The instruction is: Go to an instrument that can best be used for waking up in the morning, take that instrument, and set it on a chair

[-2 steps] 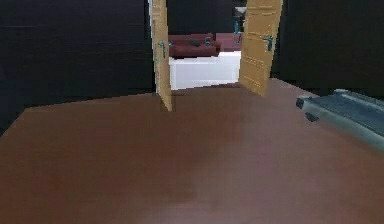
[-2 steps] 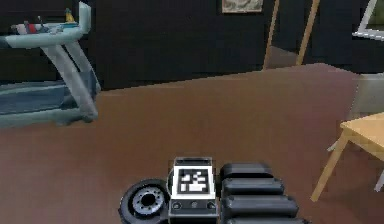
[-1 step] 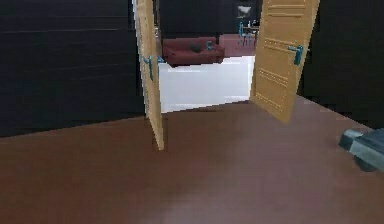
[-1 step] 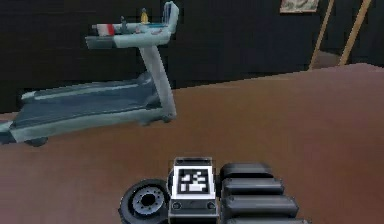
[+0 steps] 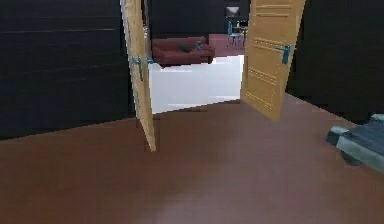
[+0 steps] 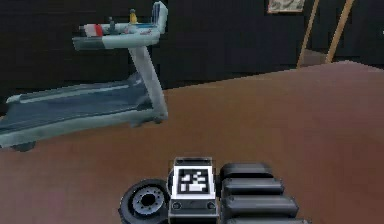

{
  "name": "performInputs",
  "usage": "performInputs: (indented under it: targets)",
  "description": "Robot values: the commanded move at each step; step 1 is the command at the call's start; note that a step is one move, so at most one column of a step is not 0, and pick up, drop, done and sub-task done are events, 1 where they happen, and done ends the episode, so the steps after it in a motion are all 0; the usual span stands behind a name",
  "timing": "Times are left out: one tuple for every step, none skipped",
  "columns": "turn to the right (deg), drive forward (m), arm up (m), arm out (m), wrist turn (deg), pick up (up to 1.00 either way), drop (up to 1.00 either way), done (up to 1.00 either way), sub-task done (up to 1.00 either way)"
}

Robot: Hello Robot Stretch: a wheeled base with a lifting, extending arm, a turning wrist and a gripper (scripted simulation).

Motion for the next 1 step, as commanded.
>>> performInputs:
  targets:
    - [3.0, 0.00, 0.00, 0.00, 0.0, 0.00, 0.00, 0.00, 0.00]
